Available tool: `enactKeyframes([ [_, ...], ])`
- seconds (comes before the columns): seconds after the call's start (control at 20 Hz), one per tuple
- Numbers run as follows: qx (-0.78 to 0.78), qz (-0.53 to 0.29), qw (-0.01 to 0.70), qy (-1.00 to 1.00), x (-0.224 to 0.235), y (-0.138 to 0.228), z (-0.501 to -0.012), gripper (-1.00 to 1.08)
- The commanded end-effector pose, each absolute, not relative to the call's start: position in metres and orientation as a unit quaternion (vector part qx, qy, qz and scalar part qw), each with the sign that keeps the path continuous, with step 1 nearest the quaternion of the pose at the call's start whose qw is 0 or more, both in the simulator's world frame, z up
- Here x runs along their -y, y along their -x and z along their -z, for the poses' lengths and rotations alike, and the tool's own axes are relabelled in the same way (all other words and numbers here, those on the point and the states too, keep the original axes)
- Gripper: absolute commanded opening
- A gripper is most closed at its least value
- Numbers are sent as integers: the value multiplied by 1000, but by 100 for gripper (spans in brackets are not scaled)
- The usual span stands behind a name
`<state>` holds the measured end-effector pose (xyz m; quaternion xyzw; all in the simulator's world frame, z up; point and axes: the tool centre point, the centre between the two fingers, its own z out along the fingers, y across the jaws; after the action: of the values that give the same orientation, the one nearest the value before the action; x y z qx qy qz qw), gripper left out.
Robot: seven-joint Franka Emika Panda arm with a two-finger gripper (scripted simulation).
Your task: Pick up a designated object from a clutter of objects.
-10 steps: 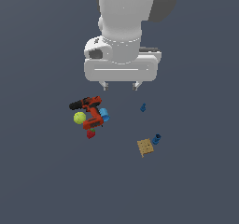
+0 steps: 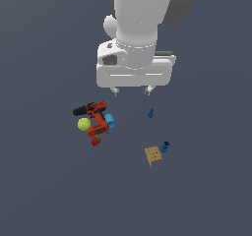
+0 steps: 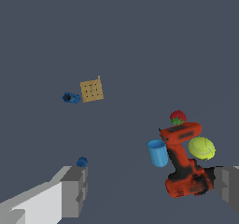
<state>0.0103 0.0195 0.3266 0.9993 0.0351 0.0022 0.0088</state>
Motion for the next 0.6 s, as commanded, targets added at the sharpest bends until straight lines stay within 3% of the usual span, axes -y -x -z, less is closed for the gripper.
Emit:
enactKeyframes([
  [0.0,-42,0,10,-999,-22,-10,-326,100],
  [0.55,-15,-1,9,-1000,-31,-18,-313,100],
])
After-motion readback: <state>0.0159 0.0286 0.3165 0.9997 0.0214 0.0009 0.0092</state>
